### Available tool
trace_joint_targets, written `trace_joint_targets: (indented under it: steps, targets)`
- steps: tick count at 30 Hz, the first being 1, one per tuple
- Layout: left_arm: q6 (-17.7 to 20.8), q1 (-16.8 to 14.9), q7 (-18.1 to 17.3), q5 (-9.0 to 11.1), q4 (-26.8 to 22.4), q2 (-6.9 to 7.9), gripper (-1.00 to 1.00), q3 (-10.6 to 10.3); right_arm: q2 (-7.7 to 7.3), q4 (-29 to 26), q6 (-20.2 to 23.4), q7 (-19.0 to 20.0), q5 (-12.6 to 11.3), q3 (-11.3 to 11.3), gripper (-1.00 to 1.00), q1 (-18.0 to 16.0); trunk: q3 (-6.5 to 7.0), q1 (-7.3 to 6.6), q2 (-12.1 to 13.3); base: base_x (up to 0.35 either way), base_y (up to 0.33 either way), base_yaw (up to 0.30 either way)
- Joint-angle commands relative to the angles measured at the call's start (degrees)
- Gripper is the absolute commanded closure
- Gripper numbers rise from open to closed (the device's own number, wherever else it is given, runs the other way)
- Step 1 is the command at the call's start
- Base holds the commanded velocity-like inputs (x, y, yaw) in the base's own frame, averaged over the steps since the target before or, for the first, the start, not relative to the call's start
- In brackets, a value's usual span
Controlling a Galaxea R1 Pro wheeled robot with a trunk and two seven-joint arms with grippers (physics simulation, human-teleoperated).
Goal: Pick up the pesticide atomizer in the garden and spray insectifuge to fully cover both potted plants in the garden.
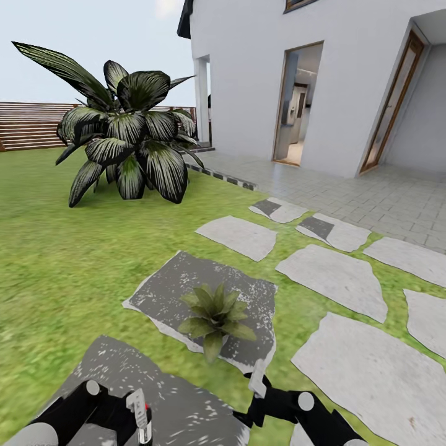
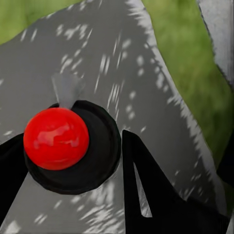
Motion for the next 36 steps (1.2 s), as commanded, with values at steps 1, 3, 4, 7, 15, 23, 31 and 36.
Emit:
trace_joint_targets:
  steps: [1, 3, 4, 7, 15, 23, 31, 36]
  targets:
    - [-0.26, -0.06, -0.08, -0.53, -0.38, -0.32, 1.00, -0.08, 0.02, -0.05, -0.33, 0.00, 0.65, -0.06, -1.00, -0.03, -0.05, -0.01, -0.02, 0.000, 0.000, 0.000]
    - [-0.04, -0.19, -0.14, -0.64, -1.00, -0.97, 1.00, -0.18, 0.05, -0.11, -0.32, 0.11, 0.70, 0.03, -1.00, -0.03, -0.05, -0.01, -0.02, 0.000, 0.000, 0.000]
    - [0.05, -0.53, -0.18, -0.92, -1.18, -1.30, 1.00, -0.22, 0.09, -0.21, -0.32, 0.14, 0.71, 0.05, -1.00, -0.06, -0.05, -0.01, -0.02, 0.000, 0.000, 0.000]
    - [0.27, -1.49, -0.30, -1.71, -1.31, -2.28, 1.00, -0.27, 0.25, -0.57, -0.26, 0.73, 0.72, 0.13, -1.00, -0.18, -0.05, -0.01, -0.02, 0.000, 0.000, 0.000]
    - [5.02, -4.14, -0.43, -9.88, -1.43, -10.43, 1.00, -0.28, 0.48, -1.08, -0.08, 6.15, 0.66, 0.16, -1.00, -2.63, -0.05, -0.01, -0.02, 0.000, 0.000, 0.000]
    - [5.28, -5.28, -0.52, -11.93, -1.42, -11.62, 1.00, -0.28, 0.50, -2.02, -0.05, 12.26, 0.72, 0.16, 1.00, -3.36, -0.05, -0.01, -0.02, 0.000, 0.000, 0.000]
    - [5.26, -5.35, -0.53, -13.97, -1.42, -14.09, 1.00, -0.35, 0.87, -2.53, 1.44, 12.48, 0.73, 0.16, 1.00, -3.54, -0.05, -0.01, -0.02, 0.000, 0.000, 0.000]
    - [5.19, -5.33, -0.45, -14.01, -1.42, -15.42, 1.00, -0.35, 1.59, -3.66, 3.77, 12.56, 0.73, 0.16, 1.00, -3.55, -0.05, -0.01, -0.02, 0.000, 0.000, 0.000]
